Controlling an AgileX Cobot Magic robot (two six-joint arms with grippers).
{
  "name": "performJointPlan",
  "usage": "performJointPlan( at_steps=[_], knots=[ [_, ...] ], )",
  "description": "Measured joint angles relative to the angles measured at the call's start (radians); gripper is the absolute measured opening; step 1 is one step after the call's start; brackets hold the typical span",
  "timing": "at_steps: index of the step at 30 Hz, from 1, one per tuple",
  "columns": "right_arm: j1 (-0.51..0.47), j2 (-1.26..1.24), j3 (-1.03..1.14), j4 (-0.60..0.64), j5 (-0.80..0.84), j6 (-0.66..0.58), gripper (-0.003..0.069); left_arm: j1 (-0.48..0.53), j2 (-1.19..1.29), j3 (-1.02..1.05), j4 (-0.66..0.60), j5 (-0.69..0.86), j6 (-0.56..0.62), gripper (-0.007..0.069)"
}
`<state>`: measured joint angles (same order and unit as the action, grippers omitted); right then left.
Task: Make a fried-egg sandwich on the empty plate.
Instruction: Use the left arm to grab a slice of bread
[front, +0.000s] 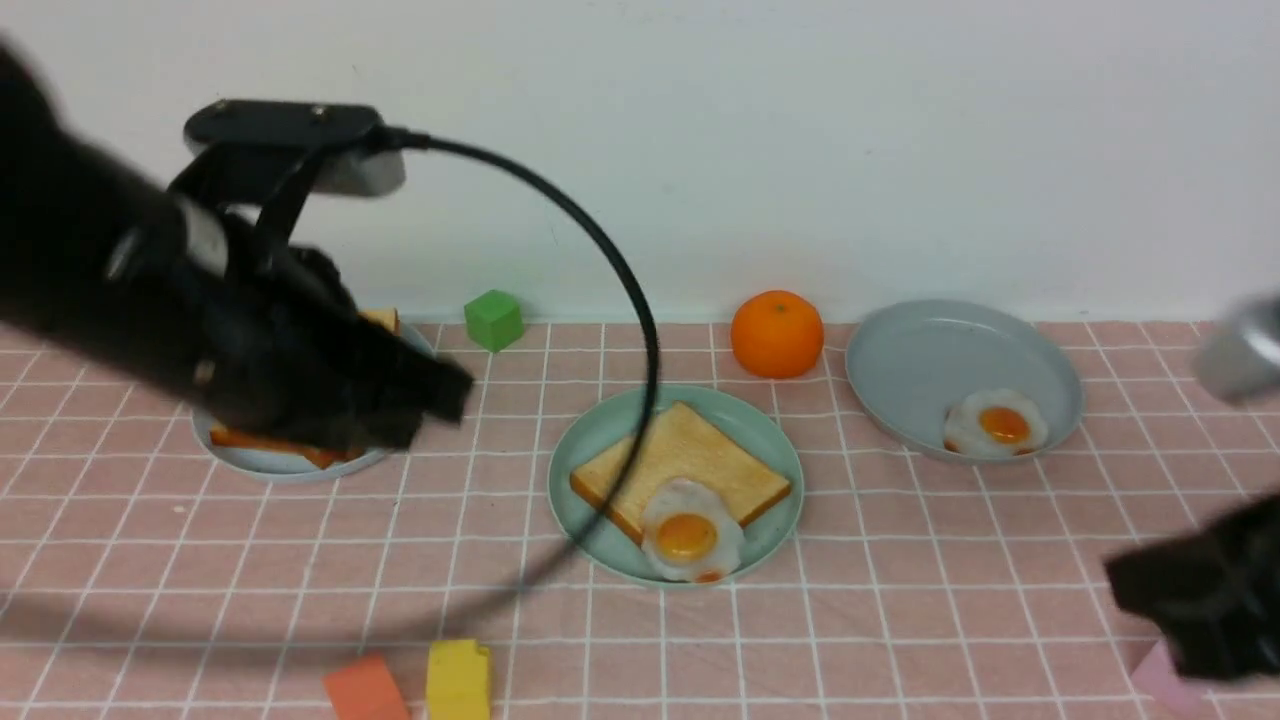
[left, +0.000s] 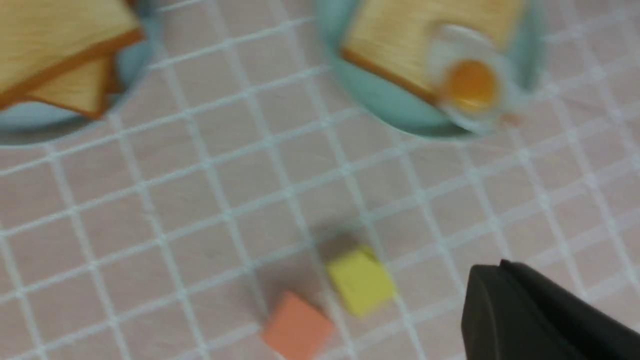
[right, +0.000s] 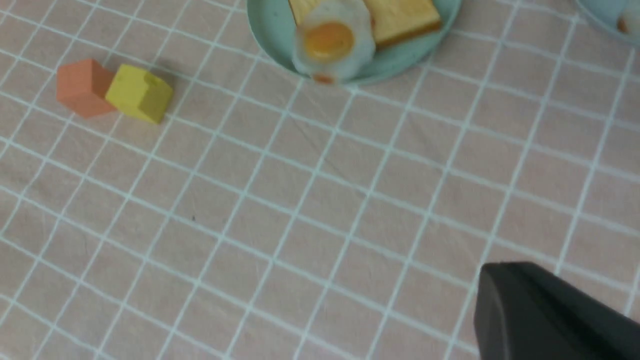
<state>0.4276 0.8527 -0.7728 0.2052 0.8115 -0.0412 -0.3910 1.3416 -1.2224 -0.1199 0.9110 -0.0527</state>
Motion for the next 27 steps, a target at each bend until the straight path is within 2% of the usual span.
performJointPlan(
  at_steps=[5, 12, 14, 16, 18, 21, 25, 27],
  knots=[
    [0.0, -0.118, 0.077, -0.007, 0.001, 0.01, 0.0003, 0.126, 0.146, -0.099, -0.029, 0.001, 0.089, -0.0013],
    [0.0, -0.231, 0.128, -0.016, 0.002, 0.01, 0.0003, 0.229, 0.383, -0.254, 0.006, 0.027, 0.118, -0.0013],
    [0.0, -0.247, 0.135, -0.026, 0.007, 0.01, 0.0003, 0.258, 0.459, -0.308, 0.023, 0.056, 0.175, -0.0011],
    [0.0, -0.253, 0.137, -0.031, 0.008, 0.01, 0.0003, 0.273, 0.527, -0.343, 0.048, 0.081, 0.285, 0.0008],
    [0.0, -0.254, 0.141, -0.031, 0.008, 0.01, 0.0005, 0.28, 0.583, -0.371, 0.09, 0.089, 0.417, 0.0052],
    [0.0, -0.254, 0.148, -0.03, 0.008, 0.011, 0.0006, 0.281, 0.629, -0.386, 0.137, 0.049, 0.547, 0.0148],
    [0.0, -0.254, 0.151, -0.015, 0.017, 0.011, 0.0006, 0.281, 0.677, -0.387, 0.179, -0.052, 0.617, 0.0322],
    [0.0, -0.254, 0.151, -0.009, 0.022, 0.011, 0.0006, 0.281, 0.691, -0.39, 0.194, -0.083, 0.624, 0.0372]
  ],
)
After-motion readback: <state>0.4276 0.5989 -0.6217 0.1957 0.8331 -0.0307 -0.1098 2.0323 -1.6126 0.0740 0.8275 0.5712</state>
